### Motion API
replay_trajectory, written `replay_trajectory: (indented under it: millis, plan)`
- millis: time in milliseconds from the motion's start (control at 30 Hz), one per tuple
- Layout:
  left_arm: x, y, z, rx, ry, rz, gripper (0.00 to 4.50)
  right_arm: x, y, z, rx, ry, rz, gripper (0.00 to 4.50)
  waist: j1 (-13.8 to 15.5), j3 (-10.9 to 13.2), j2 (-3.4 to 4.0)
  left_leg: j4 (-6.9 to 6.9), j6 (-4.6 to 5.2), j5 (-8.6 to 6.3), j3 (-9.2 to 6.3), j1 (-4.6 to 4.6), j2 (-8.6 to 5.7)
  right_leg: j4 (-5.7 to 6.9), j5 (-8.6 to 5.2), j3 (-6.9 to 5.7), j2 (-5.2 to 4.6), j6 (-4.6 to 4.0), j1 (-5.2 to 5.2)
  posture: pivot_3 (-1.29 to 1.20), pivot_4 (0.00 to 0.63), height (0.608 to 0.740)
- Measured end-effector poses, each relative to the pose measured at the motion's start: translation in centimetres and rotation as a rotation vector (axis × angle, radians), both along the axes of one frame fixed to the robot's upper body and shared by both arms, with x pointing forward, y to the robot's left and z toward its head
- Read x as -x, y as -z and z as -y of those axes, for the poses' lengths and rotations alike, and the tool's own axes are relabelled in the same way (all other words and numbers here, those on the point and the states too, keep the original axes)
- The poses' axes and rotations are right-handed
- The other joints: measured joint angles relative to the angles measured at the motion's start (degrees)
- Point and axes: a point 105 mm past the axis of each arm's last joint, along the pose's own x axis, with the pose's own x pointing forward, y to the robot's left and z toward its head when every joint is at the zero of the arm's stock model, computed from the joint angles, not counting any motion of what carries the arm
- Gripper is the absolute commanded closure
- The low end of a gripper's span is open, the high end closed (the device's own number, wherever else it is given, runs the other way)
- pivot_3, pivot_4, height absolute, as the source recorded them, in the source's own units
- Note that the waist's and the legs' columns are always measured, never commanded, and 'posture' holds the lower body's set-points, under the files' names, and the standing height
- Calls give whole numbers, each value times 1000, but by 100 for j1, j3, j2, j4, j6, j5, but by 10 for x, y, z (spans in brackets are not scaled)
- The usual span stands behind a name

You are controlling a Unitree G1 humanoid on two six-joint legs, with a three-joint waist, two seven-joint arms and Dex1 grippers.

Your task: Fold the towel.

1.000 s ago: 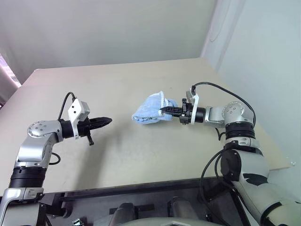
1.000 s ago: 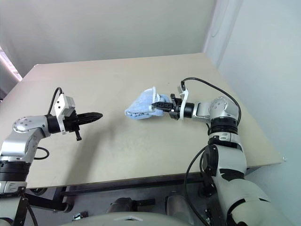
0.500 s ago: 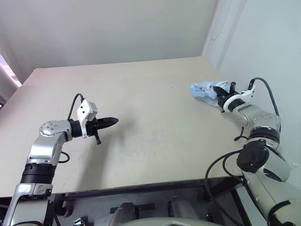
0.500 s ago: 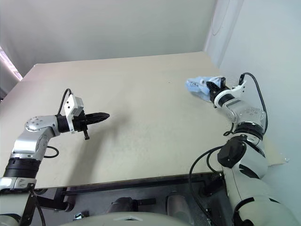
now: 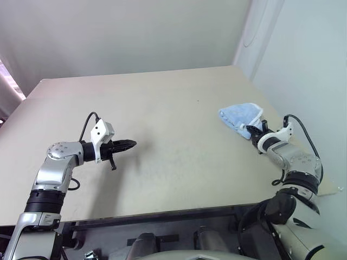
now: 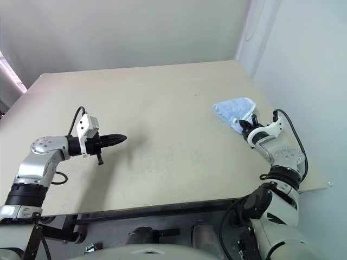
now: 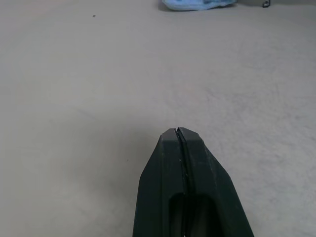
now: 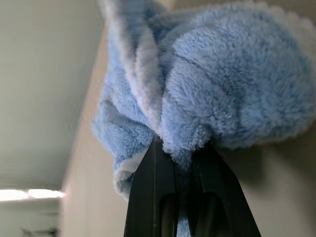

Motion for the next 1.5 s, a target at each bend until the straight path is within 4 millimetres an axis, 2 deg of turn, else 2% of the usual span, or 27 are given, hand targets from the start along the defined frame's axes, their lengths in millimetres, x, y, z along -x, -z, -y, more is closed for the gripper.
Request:
replay_trajectory:
  millis: [133, 300, 500, 633, 667, 700, 800, 1033, 1267, 1367, 1500]
  plan:
    - [0, 1, 0, -3, 2, -4, 4500, 5, 1, -20, 19, -40, 2, 4489, -9, 0, 1, 5, 0, 0, 0, 1, 1, 2, 0, 0, 1, -1, 1, 0, 0, 731]
    - [0, 5, 4, 3, 8, -17, 4500, 2, 1, -50, -18, -95, 4, 4489, 1, 2, 3, 4, 0, 0, -1, -1, 3, 2, 1, 0, 3, -2, -1, 0, 0, 731]
    - [0, 9, 3, -2, 3, -31, 4500, 2, 0, -47, -19, -67, -3, 4489, 9, 2, 3, 0, 0, 0, -1, -6, 2, -5, 1, 0, 3, -2, -3, 0, 0, 731]
    - [0, 10, 3, -5, 5, -32, 4500, 2, 2, -32, -16, 22, -24, 4489, 7, 2, 4, 1, 0, 0, -1, -5, 2, -4, 1, 0, 2, -2, -3, 0, 0, 731]
    - [0, 10, 3, -5, 4, -32, 4500, 2, 3, -28, -21, 45, -29, 3874, 7, 2, 4, 1, 0, 0, -1, -4, 2, -5, 1, 0, 2, -2, -2, 0, 0, 731]
    - [0, 10, 3, -6, 4, -32, 4500, 3, 5, -26, -24, 59, -38, 3636, 8, 2, 3, 2, 0, 0, -1, -5, 2, -5, 1, 0, 2, -2, -1, 0, 0, 731]
    - [1, 12, 2, -13, 1, -40, 4500, 7, 11, -23, -33, 74, -56, 2544, 15, 3, 5, 0, 0, 0, -1, -7, 2, -7, 0, 0, 2, -3, -3, 0, 0, 731]
    - [1, 13, 2, -15, 2, -42, 4500, 6, 0, -28, -93, 53, -9, 79, 11, 3, 4, 1, 0, -1, -2, -3, 3, -6, 0, 0, 2, -3, 1, 0, 0, 731]
    - [1, 15, 0, -14, -4, -50, 4500, 15, -3, -20, -115, 27, 13, 79, 47, 3, 6, -7, 0, -1, -2, -9, 2, -16, -1, 0, 2, -4, -3, 0, 0, 731]
    - [1, 15, -1, -15, -6, -52, 4500, 24, -8, -14, -44, -30, 31, 79, 67, 5, 8, -11, 1, -1, -2, -13, 2, -21, -1, 0, 2, -4, -7, 0, 0, 731]
    - [1, 14, -3, -16, -8, -53, 4500, 37, -28, -11, 119, -169, 105, 79, 95, 7, 11, -10, 3, -3, 1, -14, 3, -27, -1, 0, 1, -3, -7, 0, 0, 731]
